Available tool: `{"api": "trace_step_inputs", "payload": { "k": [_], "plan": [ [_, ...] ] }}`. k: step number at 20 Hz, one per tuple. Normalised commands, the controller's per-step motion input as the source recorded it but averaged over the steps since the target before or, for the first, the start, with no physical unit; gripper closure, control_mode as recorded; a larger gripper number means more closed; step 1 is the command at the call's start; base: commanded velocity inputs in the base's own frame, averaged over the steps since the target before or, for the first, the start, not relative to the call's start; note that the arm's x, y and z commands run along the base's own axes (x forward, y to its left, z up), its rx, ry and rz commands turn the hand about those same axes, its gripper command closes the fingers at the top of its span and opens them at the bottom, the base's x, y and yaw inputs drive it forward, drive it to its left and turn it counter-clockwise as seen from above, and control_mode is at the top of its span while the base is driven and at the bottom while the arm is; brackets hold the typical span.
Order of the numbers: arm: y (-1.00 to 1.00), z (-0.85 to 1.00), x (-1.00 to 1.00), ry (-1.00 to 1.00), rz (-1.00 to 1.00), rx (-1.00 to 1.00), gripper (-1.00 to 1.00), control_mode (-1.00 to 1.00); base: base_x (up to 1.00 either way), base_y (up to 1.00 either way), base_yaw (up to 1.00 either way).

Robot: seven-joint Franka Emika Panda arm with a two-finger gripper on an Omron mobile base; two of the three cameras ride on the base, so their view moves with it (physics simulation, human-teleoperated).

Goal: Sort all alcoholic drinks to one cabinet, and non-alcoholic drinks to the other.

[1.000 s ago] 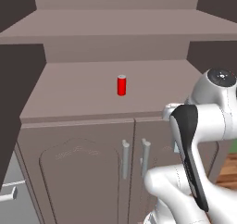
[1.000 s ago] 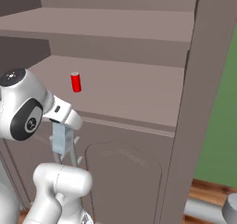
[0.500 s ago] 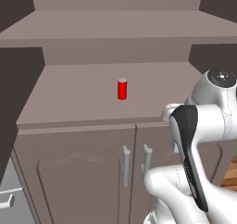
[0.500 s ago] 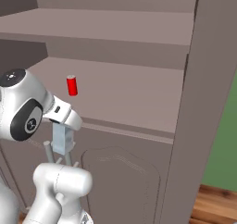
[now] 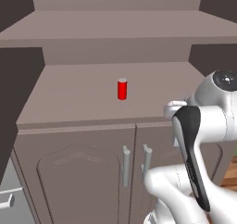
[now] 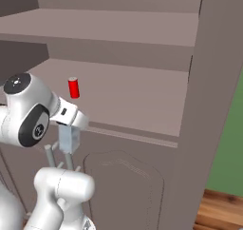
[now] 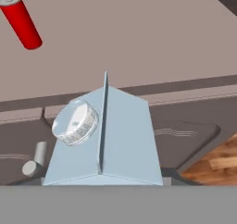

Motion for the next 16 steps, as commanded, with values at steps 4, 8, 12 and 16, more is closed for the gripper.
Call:
{"api": "trace_step_inputs", "payload": {
  "k": [4, 8, 12, 16],
  "plan": [
    [-0.13, 0.2, 0.44, -0.24, 0.06, -0.02, 1.0, -1.0, 0.0, 0.0, 0.0],
    [-0.09, 0.15, 0.5, -0.21, 0.06, -0.03, 1.0, -1.0, 0.0, 0.0, 0.0],
    [-0.08, 0.17, 0.68, -0.1, 0.03, -0.02, 1.0, -1.0, 0.0, 0.0, 0.0],
    [-0.08, 0.15, 0.78, -0.02, 0.0, -0.01, 1.0, -1.0, 0.0, 0.0, 0.0]
  ]
}}
